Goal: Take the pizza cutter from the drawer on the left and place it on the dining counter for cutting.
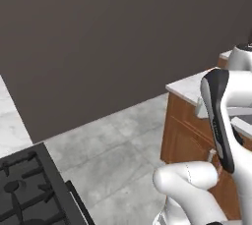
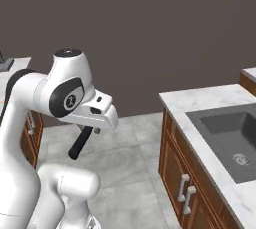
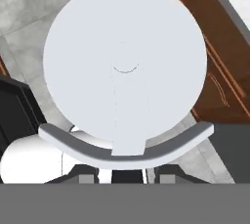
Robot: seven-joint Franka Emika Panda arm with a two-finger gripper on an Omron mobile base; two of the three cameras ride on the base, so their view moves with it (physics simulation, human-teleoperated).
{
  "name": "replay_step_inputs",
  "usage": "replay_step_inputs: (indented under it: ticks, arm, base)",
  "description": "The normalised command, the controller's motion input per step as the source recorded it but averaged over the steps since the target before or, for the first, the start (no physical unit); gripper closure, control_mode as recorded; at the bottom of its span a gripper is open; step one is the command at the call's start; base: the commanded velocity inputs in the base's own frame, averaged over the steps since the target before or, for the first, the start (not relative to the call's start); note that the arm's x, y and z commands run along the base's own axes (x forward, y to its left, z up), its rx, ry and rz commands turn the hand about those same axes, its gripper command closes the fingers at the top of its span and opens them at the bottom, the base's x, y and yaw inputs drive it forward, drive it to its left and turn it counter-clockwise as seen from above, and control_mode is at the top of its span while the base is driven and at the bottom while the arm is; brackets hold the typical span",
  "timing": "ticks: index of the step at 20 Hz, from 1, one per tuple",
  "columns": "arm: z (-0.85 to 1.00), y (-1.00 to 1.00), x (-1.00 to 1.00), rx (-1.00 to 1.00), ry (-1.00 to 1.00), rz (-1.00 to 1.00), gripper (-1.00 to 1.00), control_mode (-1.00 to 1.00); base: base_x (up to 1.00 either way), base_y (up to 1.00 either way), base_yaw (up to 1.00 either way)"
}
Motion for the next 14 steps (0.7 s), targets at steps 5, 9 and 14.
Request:
replay_step_inputs:
  ticks: [5, 9, 14]
  arm:
    - [0.0, 0.0, 0.0, 0.0, 0.0, 0.0, 1.0, 1.0]
    - [0.0, 0.0, 0.0, 0.0, 0.0, 0.0, 1.0, 1.0]
    - [0.0, 0.0, 0.0, 0.0, 0.0, 0.0, 1.0, 1.0]
  base:
    - [0.29, 0.89, 0.34]
    - [0.82, 0.28, 0.24]
    - [0.37, -0.1, 0.16]
